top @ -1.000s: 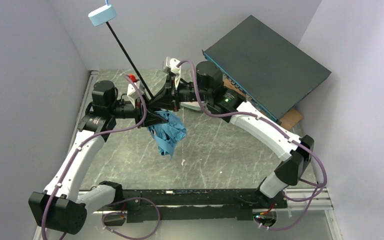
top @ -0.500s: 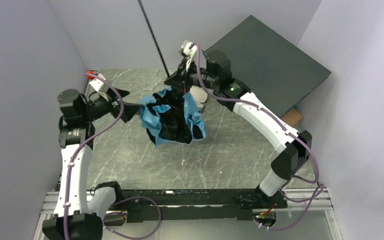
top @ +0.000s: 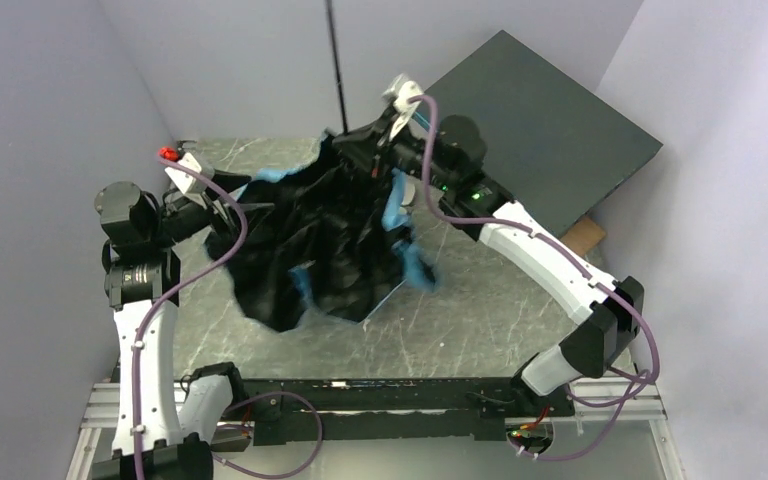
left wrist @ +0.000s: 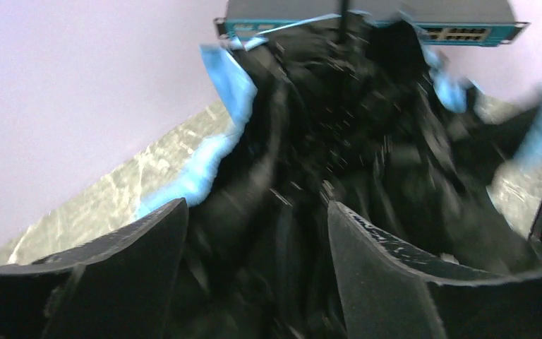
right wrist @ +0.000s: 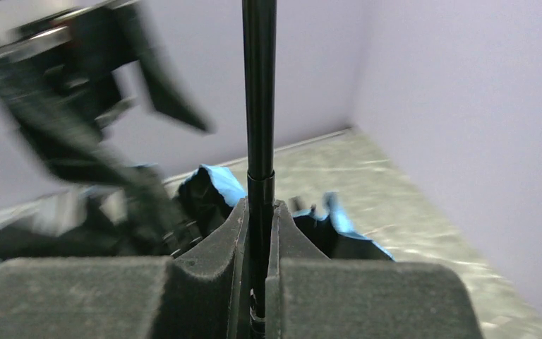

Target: Open the umbrella

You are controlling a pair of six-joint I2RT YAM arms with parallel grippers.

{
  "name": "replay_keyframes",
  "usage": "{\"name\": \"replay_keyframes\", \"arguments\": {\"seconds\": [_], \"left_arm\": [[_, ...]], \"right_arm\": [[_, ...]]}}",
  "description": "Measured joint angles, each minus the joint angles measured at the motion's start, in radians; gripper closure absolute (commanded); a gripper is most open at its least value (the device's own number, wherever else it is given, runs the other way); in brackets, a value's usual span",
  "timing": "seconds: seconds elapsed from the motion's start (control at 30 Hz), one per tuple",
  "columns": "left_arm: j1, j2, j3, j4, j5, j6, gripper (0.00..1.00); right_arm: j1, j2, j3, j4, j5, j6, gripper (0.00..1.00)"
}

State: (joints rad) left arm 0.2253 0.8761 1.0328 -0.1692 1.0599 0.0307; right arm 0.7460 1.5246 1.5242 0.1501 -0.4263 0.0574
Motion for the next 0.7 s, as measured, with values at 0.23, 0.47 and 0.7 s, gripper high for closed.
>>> {"name": "replay_keyframes", "arguments": {"seconds": [0.23,0.47,0.7], "left_arm": [[-0.138,-0.042,0.004,-0.001,0.023,0.038,0.32],[-0.254,-0.04,0.004,0.019,-0.043,0.062,0.36],[-0.378,-0.005,0.005,0.08,-0.136,0.059,0.41]], "right_arm": [[0.055,-0.027,-0.038,0.115,0.078,0.02,1.0],[0.119,-0.021,-0.039,0.125,0.085,0.04,1.0],[0.151,-0.021,-0.039,0.137,0.087,0.037,1.0]]}}
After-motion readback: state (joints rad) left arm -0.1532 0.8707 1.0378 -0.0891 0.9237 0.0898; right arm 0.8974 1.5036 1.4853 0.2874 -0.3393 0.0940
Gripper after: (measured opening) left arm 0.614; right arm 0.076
